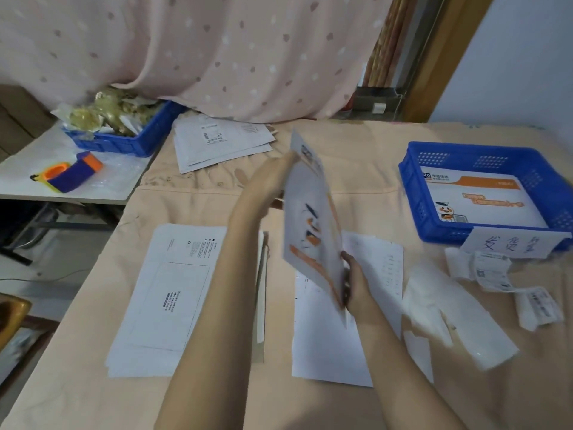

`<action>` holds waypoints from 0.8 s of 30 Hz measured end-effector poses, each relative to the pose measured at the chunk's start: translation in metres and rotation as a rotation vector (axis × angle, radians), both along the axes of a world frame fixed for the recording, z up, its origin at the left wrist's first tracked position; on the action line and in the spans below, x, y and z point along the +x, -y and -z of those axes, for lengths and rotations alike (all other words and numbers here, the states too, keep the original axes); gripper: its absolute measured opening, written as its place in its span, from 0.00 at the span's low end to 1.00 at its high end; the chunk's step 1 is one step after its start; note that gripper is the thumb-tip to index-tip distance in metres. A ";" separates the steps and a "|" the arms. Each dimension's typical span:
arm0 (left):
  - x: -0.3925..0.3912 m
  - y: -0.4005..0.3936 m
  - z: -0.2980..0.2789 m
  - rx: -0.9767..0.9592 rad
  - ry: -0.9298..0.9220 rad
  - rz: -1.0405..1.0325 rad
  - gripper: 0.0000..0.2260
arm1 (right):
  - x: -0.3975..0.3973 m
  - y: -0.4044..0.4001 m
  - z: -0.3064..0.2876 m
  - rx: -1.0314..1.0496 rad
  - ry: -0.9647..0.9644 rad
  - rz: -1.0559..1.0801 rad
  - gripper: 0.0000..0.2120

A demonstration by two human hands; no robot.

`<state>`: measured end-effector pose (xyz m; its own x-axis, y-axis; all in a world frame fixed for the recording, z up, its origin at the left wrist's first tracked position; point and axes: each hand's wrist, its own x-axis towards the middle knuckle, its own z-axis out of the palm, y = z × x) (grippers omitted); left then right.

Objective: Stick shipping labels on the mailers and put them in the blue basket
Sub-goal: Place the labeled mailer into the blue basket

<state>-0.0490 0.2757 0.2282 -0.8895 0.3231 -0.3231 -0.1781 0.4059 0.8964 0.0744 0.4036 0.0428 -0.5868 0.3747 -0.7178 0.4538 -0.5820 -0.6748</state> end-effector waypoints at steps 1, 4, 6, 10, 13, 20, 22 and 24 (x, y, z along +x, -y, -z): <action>-0.008 0.012 0.007 0.011 0.048 -0.040 0.19 | 0.001 -0.004 0.005 0.034 0.024 0.093 0.12; -0.018 0.041 0.035 -0.040 0.137 -0.094 0.21 | 0.000 -0.021 0.025 0.217 0.103 0.260 0.22; -0.013 0.054 0.064 -0.072 0.160 -0.122 0.16 | 0.005 -0.024 0.021 0.340 0.163 0.297 0.28; -0.001 0.067 0.132 -0.220 0.171 -0.245 0.22 | 0.015 -0.032 0.014 0.575 0.206 0.390 0.18; 0.013 0.065 0.160 -0.195 0.243 -0.395 0.18 | 0.020 -0.029 0.016 0.683 0.226 0.361 0.21; 0.033 0.054 0.181 -0.217 0.164 -0.475 0.15 | 0.031 -0.035 0.021 0.761 0.237 0.252 0.27; 0.034 0.046 0.181 -0.223 0.132 -0.461 0.14 | 0.037 -0.038 0.016 0.763 0.193 0.208 0.33; 0.037 0.032 0.183 -0.184 0.107 -0.429 0.13 | 0.046 -0.044 0.013 0.824 0.195 0.154 0.39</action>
<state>-0.0121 0.2434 0.0451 -0.8888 -0.1374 -0.4373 -0.4516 0.4254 0.7842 0.1206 0.4475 0.0295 -0.3808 0.8860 -0.2645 0.5616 -0.0056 -0.8274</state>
